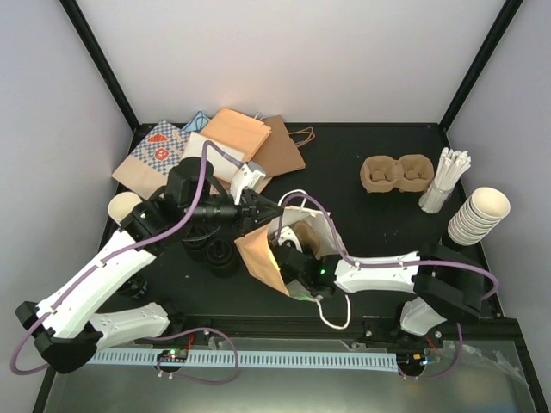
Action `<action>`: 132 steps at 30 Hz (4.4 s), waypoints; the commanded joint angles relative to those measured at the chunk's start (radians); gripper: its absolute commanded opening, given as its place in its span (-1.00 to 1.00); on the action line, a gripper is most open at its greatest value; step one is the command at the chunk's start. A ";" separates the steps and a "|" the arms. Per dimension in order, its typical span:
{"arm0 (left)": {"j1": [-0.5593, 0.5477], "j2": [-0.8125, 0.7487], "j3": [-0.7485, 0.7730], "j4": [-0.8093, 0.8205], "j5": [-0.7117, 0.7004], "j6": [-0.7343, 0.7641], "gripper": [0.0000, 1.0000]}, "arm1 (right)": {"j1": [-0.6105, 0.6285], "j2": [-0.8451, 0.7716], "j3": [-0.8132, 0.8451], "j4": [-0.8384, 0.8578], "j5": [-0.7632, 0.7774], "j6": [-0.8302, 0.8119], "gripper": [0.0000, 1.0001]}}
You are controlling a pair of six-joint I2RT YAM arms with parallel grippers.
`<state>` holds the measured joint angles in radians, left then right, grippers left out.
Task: Pack the takeout coffee
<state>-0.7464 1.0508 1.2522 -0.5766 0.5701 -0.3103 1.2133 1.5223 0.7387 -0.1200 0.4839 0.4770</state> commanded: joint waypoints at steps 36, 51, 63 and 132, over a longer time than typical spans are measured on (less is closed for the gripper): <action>0.000 -0.061 -0.013 -0.039 0.056 0.140 -0.97 | -0.077 -0.105 -0.029 -0.047 -0.030 -0.055 0.59; 0.000 -0.049 -0.029 -0.053 0.024 0.157 -0.97 | -0.037 -0.386 -0.042 -0.171 -0.003 -0.166 1.00; 0.000 -0.044 0.041 -0.169 0.043 0.302 -0.97 | -0.033 -0.547 0.038 -0.326 -0.095 -0.281 0.95; 0.181 0.224 0.131 -0.041 -0.105 0.250 -0.97 | -0.021 -1.018 -0.041 -0.049 -0.063 -0.100 0.18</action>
<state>-0.5861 1.2655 1.3361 -0.6353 0.4900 -0.0692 1.1934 0.4740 0.6437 -0.1783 0.6231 0.4709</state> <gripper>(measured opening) 0.031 0.586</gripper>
